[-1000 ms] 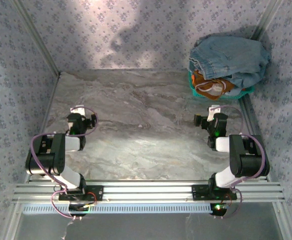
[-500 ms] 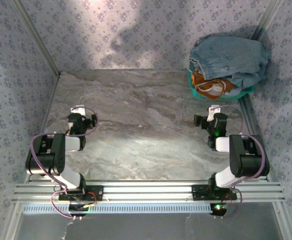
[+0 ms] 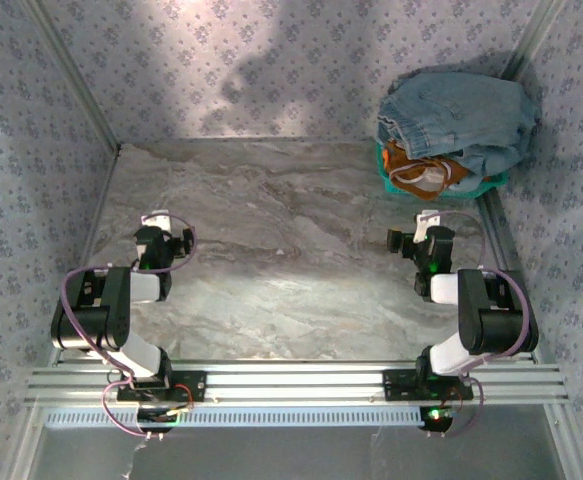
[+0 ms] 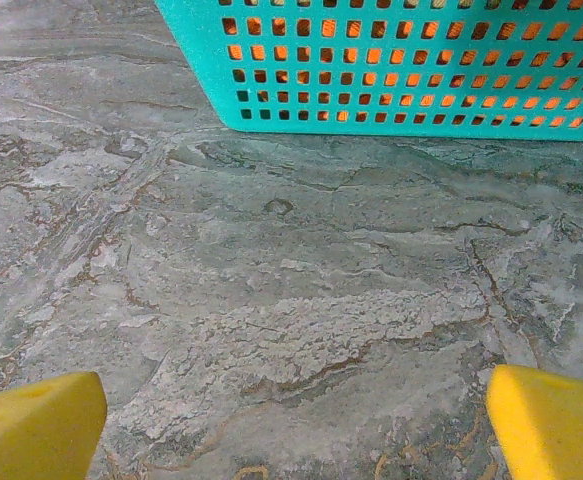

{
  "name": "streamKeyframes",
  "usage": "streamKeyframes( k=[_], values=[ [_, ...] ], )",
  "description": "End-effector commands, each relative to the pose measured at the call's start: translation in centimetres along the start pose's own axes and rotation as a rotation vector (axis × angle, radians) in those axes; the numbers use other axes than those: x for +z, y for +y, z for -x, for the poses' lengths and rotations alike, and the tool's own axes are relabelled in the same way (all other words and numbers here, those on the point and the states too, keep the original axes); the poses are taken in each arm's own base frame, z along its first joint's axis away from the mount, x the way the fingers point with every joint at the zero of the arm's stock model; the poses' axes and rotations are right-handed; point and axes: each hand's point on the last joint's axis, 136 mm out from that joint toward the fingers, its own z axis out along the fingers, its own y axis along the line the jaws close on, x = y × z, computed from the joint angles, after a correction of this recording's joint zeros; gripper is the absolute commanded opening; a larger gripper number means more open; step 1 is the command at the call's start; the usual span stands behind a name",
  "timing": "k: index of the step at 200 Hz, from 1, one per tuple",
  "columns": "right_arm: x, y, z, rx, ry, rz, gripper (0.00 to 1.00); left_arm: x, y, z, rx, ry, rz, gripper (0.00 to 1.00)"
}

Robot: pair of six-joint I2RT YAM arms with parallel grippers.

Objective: Fold and stack the trousers

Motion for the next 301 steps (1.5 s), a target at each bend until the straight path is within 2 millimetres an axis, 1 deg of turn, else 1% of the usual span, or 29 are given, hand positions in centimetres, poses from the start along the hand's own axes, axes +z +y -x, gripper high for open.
streamKeyframes(
  k=[1, 21, 32, 44, 60, 71, 81, 94, 105, 108, 123, 128, 129, 132, 135, 138, 144, 150, 159, 171, 185, 199, 206, 216, 225, 245, 257, 271, 301],
  values=[
    [0.3, -0.1, 0.9, -0.006, -0.018, 0.007, 1.0, 0.0, -0.4, 1.5, 0.003, -0.047, -0.029, 0.99],
    [0.2, -0.2, 1.0, -0.011, -0.018, -0.016, 1.0, 0.0, -0.4, 1.4, 0.004, -0.046, -0.03, 1.0],
    [0.1, -0.3, 1.6, -0.021, -0.014, -0.048, 1.0, 0.1, -0.6, 2.1, 0.008, -0.038, -0.038, 1.0],
    [0.0, -0.5, 2.5, -0.05, 0.031, -0.104, 1.0, -0.4, -1.2, 3.5, 0.028, 0.014, -0.067, 1.0],
    [-0.5, -0.7, 4.1, -0.081, 0.093, -0.167, 1.0, -1.7, -2.0, 6.5, 0.046, 0.013, -0.099, 1.0],
    [-1.4, -0.2, 5.6, -0.074, 0.086, -0.176, 1.0, -3.1, -2.9, 8.9, 0.035, -0.024, -0.137, 1.0],
    [-2.5, 0.8, 7.4, -0.088, 0.058, -0.168, 1.0, -4.7, -3.6, 11.3, 0.027, -0.065, -0.17, 1.0],
    [-4.3, 1.7, 10.3, -0.093, 0.028, -0.172, 1.0, -7.0, -4.1, 14.1, -0.012, -0.105, -0.19, 1.0],
    [-6.1, 2.2, 13.1, -0.054, 0.026, -0.165, 1.0, -9.0, -4.2, 16.7, -0.077, -0.123, -0.199, 1.0],
    [-6.6, 2.3, 14.0, -0.035, 0.026, -0.163, 1.0, -9.6, -4.1, 17.6, -0.1, -0.127, -0.198, 1.0],
    [-8.7, 2.0, 17.0, 0.096, 0.067, -0.155, 1.0, -12.2, -2.8, 21.0, -0.255, -0.118, -0.145, 1.0],
    [-9.1, 2.0, 18.0, 0.143, 0.072, -0.142, 1.0, -13.0, -2.2, 21.9, -0.313, -0.104, -0.115, 1.0],
    [-9.2, 2.0, 18.1, 0.154, 0.075, -0.14, 1.0, -13.1, -2.1, 21.7, -0.325, -0.096, -0.107, 0.99],
    [-9.4, 2.0, 18.6, 0.184, 0.078, -0.136, 1.0, -13.7, -1.7, 22.5, -0.366, -0.097, -0.088, 1.0],
    [-9.6, 1.8, 18.6, 0.22, 0.091, -0.138, 1.0, -14.2, -1.2, 22.6, -0.404, -0.076, -0.064, 1.0],
    [-10.0, 1.7, 19.6, 0.266, 0.084, -0.138, 1.0, -14.7, -0.7, 22.8, -0.44, -0.066, -0.041, 1.0],
    [-10.4, 1.1, 19.7, 0.351, 0.109, -0.156, 1.0, -15.5, -0.2, 23.5, -0.488, -0.061, -0.02, 1.0],
    [-10.8, 0.5, 20.0, 0.43, 0.123, -0.163, 0.99, -16.2, -0.1, 24.3, -0.506, -0.073, -0.039, 1.0],
    [-10.8, 0.5, 20.8, 0.49, 0.123, -0.105, 1.0, -17.2, -0.2, 25.5, -0.509, -0.113, -0.088, 1.0],
    [-10.6, 0.6, 21.7, 0.562, 0.109, -0.019, 1.0, -17.7, 0.4, 25.8, -0.584, -0.151, -0.102, 1.0],
    [-10.2, 0.7, 22.1, 0.612, 0.092, 0.03, 0.99, -17.6, 0.3, 25.8, -0.623, -0.157, -0.153, 1.0],
    [-10.0, 0.9, 22.2, 0.619, 0.102, 0.046, 0.93, -16.6, 0.6, 24.4, -0.705, -0.118, -0.127, 1.0],
    [-9.8, 0.7, 22.0, 0.621, 0.119, 0.037, 0.9, -16.0, 0.8, 23.7, -0.728, -0.118, -0.114, 1.0],
    [-9.6, 0.7, 21.7, 0.623, 0.144, 0.023, 0.89, -15.3, 1.4, 22.5, -0.773, -0.113, -0.083, 1.0],
    [-9.5, 0.6, 21.4, 0.625, 0.155, 0.015, 0.85, -14.7, 2.0, 21.3, -0.816, -0.1, -0.042, 1.0],
    [-9.1, -0.1, 20.6, 0.632, 0.159, -0.03, 0.81, -14.0, 2.2, 20.3, -0.838, -0.076, -0.024, 1.0],
    [-9.0, -0.4, 20.5, 0.633, 0.162, -0.046, 0.81, -13.3, 1.6, 19.8, -0.855, -0.055, -0.052, 1.0],
    [-8.6, -0.2, 20.6, 0.613, 0.176, -0.039, 0.81, -12.2, 0.8, 19.3, -0.86, -0.012, -0.085, 1.0],
    [-7.5, 0.6, 20.8, 0.574, 0.206, -0.004, 0.81, -10.0, -1.0, 17.9, -0.807, 0.168, -0.111, 1.0]
  ],
)
